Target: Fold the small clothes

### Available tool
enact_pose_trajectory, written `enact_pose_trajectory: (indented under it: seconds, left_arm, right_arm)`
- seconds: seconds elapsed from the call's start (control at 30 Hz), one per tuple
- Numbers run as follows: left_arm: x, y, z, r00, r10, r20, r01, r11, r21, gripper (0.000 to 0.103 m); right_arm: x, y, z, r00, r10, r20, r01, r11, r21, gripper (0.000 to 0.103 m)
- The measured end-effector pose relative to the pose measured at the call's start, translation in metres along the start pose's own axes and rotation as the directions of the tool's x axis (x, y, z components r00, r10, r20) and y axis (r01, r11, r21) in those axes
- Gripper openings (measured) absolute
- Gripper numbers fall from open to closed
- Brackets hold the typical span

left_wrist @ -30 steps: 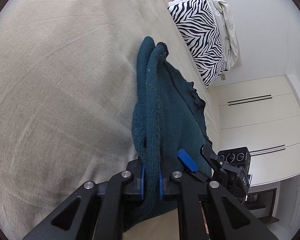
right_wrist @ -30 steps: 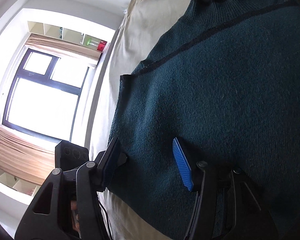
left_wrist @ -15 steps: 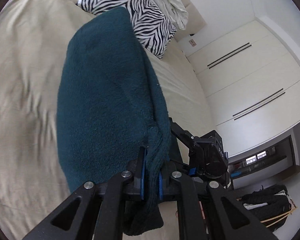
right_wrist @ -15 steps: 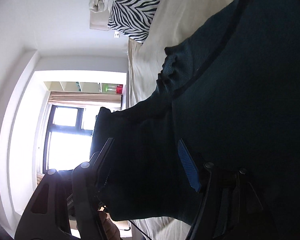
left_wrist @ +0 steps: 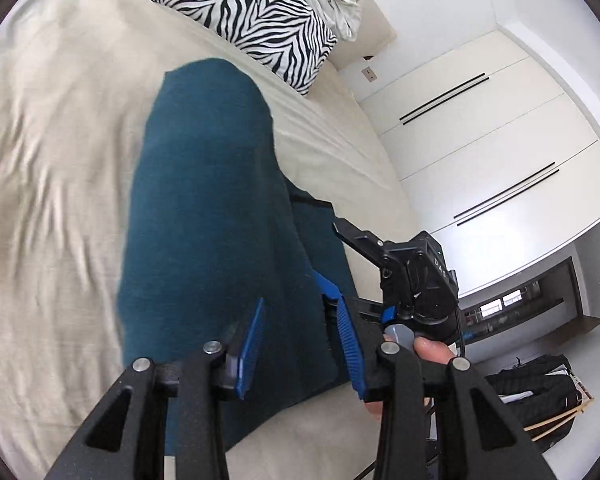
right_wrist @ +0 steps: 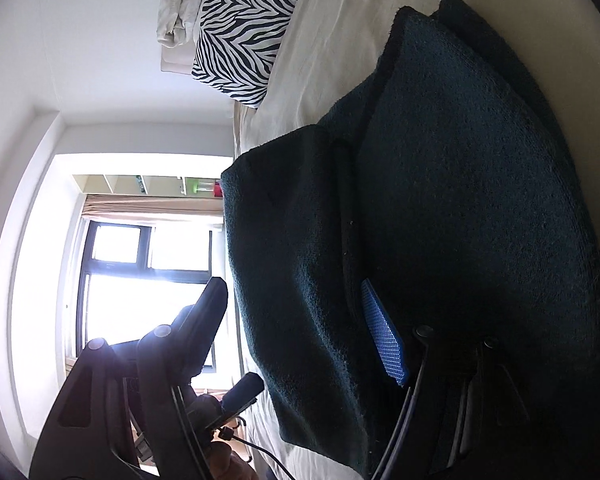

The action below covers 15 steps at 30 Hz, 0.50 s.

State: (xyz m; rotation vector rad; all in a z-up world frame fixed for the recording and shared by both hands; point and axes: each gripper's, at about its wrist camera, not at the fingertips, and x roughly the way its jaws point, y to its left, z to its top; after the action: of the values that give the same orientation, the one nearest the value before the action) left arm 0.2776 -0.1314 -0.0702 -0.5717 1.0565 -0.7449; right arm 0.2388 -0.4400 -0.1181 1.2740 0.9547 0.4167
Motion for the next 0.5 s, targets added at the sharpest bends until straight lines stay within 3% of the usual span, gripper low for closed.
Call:
enact_pose_trajectory:
  seconds: [0.13,0.33,0.37,0.47,0.5]
  left_arm:
    - [-0.008,0.02,-0.005,1.0,0.031,0.004,-0.031,0.999,-0.017,0.039]
    - [-0.002,0.028,-0.012,0.998,0.056,-0.012,-0.057,0.998,-0.009,0.039]
    - [0.003,0.028,-0.012,0.998,0.066,-0.023,-0.066,0.998,-0.008,0.039]
    - [0.005,0.029,-0.018,0.996,0.08,-0.033,-0.081,0.997,-0.016,0.039]
    - [0.004,0.029,-0.019,0.996,0.08,-0.031,-0.08,0.997,-0.015,0.039]
  right_arm:
    - [0.013,0.009,0.002,0.994,-0.107,-0.014,0.106,0.994,-0.017,0.065]
    - [0.031,0.024,0.001,0.969,-0.243,-0.047,0.24,0.969,-0.066,0.064]
    - [0.035,0.027,0.0,0.966,-0.255,-0.053,0.25,0.965,-0.083,0.057]
    - [0.043,0.036,-0.003,0.946,-0.319,-0.064,0.306,0.94,-0.151,0.019]
    - [0.043,0.038,-0.003,0.942,-0.331,-0.059,0.318,0.933,-0.169,0.017]
